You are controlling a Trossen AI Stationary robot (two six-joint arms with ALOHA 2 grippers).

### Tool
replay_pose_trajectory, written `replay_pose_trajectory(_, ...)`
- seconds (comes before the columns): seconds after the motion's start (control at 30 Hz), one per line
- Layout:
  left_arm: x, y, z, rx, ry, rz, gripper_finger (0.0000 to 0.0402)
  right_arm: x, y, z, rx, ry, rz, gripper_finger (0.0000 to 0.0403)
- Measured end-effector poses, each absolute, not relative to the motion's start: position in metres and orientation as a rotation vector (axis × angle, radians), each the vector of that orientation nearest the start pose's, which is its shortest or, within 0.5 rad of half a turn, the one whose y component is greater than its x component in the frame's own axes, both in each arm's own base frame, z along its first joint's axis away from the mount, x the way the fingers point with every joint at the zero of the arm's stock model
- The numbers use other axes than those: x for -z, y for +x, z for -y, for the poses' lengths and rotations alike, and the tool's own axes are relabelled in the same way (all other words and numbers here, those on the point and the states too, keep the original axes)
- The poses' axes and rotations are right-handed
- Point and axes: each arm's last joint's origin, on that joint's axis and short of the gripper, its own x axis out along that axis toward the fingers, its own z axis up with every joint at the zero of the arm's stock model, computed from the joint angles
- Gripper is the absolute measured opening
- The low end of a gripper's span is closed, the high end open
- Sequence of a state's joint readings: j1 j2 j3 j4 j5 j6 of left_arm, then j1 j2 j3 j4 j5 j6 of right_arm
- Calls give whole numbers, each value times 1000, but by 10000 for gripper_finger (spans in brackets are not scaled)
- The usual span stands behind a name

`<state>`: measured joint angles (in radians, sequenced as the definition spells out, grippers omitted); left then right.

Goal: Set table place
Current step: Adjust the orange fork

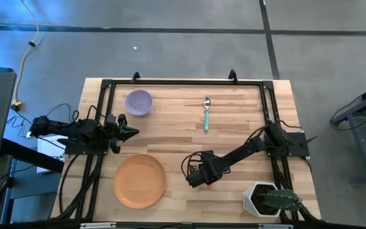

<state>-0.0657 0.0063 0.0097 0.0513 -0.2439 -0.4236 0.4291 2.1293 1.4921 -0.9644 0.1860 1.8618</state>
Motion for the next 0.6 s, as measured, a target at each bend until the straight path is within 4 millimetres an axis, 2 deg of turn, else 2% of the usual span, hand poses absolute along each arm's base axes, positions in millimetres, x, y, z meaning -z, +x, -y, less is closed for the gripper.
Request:
replay_pose_trajectory(0.13,-171,97,-1,-164,-430,91,1,-133,357,-156,1169,990,-1115,95)
replay_pose_trajectory(0.33,-171,97,-1,-164,-431,91,1,-133,358,-153,1161,972,-1125,9)
replay_pose_trajectory(0.6,-171,97,-1,-164,-431,91,1,-141,357,-142,1215,923,-1158,2)
